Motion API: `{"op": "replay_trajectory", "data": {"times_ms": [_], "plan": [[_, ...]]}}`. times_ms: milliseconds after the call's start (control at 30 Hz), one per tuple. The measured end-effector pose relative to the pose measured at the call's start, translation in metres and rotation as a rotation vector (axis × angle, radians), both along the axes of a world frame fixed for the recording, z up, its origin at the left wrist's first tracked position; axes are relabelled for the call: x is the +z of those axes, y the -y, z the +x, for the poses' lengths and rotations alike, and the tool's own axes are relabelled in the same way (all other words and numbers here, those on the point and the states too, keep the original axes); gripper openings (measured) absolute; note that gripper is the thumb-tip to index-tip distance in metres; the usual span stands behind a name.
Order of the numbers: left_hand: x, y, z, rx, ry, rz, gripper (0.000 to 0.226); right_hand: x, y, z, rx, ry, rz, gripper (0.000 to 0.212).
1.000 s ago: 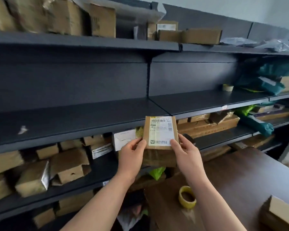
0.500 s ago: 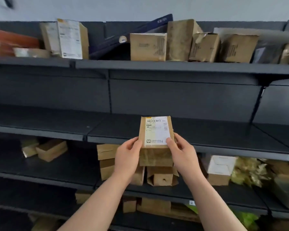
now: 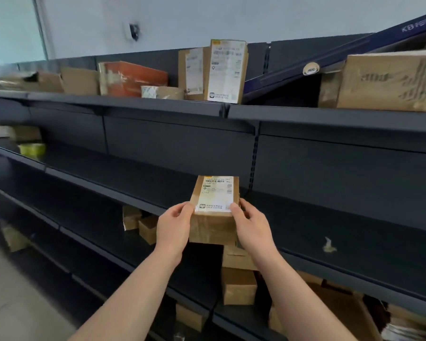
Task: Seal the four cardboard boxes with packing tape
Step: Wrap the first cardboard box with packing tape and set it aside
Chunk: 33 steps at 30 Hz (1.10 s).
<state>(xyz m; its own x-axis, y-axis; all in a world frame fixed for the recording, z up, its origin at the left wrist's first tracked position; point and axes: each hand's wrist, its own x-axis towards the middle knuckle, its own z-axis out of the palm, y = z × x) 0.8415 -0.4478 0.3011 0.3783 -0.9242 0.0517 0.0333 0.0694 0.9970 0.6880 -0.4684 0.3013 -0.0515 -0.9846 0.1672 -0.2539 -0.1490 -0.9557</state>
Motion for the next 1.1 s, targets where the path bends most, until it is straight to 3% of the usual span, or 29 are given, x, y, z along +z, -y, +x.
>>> {"op": "replay_trajectory", "data": {"times_ms": [133, 367, 600, 1100], "plan": [[0.007, 0.051, 0.029, 0.061, 0.012, 0.001, 0.023, -0.001, 0.060, 0.032, 0.052, 0.016, -0.003, 0.055], [0.008, 0.139, 0.069, 0.125, 0.017, 0.005, 0.035, -0.004, 0.149, 0.079, 0.125, -0.043, -0.043, 0.043], [-0.001, 0.212, 0.102, 0.012, 0.037, 0.034, 0.021, -0.011, 0.208, 0.111, 0.080, -0.077, 0.013, 0.043], [-0.015, 0.294, 0.152, -0.199, 0.247, 0.069, 0.035, -0.004, 0.246, 0.158, -0.127, -0.141, 0.179, 0.045]]}}
